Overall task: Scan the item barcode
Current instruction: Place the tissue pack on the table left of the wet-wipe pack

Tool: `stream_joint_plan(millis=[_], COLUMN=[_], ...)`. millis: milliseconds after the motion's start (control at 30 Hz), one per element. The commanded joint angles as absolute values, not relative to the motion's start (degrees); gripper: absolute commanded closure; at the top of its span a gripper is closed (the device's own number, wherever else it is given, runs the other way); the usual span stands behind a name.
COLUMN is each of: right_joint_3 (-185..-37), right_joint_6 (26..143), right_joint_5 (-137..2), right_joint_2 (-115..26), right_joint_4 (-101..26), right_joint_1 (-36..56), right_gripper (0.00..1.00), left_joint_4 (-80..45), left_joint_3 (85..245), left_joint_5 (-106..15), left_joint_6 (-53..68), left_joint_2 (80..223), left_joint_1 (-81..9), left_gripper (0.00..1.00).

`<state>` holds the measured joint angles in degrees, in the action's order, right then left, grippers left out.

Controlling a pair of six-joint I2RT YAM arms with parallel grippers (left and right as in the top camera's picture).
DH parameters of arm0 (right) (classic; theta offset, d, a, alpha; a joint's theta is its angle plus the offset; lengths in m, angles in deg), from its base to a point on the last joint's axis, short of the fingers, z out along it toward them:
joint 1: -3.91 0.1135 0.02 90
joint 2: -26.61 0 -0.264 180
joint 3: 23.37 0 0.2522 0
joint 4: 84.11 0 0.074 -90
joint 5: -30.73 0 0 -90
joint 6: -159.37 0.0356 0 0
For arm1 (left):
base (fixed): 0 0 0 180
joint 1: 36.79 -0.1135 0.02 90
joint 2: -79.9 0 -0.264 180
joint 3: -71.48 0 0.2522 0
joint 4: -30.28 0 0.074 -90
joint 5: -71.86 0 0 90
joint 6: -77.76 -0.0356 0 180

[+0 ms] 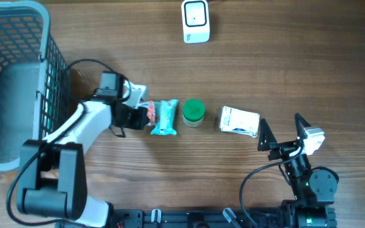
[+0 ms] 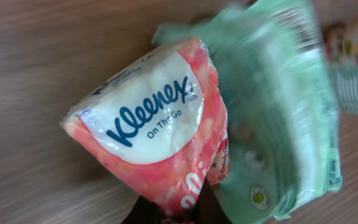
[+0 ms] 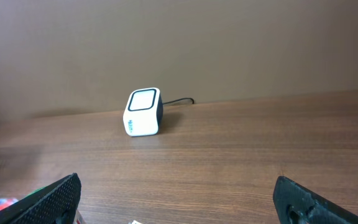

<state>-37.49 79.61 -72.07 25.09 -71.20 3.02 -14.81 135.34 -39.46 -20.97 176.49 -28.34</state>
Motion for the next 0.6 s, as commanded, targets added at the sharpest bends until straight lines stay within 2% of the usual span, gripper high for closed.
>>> stream_joint_plan(millis=[0,167,333,467,500,533,567], right_joint_3=[-37.45,-37.45,-37.45,-37.45,-37.45,-37.45,-37.45], right_joint_6=[80.02,80.02,80.00,80.00,80.02,80.00,80.00], right_joint_5=[-71.48,-71.48,-71.48,-71.48,-71.48,-71.48,-71.48], right_joint_2=[25.31,25.31,25.31,25.31,25.31,25.31,25.31], right_joint_4=[-71.30,-71.30,-71.30,-71.30,-71.30,-71.30,-71.30], right_joint_1=[3.31,3.31,3.31,3.31,3.31,3.31,3.31], right_gripper=[0.00,0.00,0.00,0.00,0.00,0.00,0.00], left_joint_4=[-11.80,-2.16,0.20,-4.25,-5.72,-7.21,-7.99], left_joint_3=[134.97,134.97,135.21,136.09,136.15,136.15,136.15], left_joint_5=[-39.92,-39.90,-38.96,-26.28,-23.18,-21.54,-21.19], left_joint_6=[-19.48,-21.32,-23.85,-23.88,-23.85,-23.83,-23.85], left_joint_2=[177.02,177.02,176.93,175.68,174.90,174.22,173.85], left_joint_1=[-20.80,-10.75,-6.99,-7.79,-8.17,-8.49,-8.63], left_gripper=[0.96,0.96,0.96,0.96,0.90,0.29,0.00])
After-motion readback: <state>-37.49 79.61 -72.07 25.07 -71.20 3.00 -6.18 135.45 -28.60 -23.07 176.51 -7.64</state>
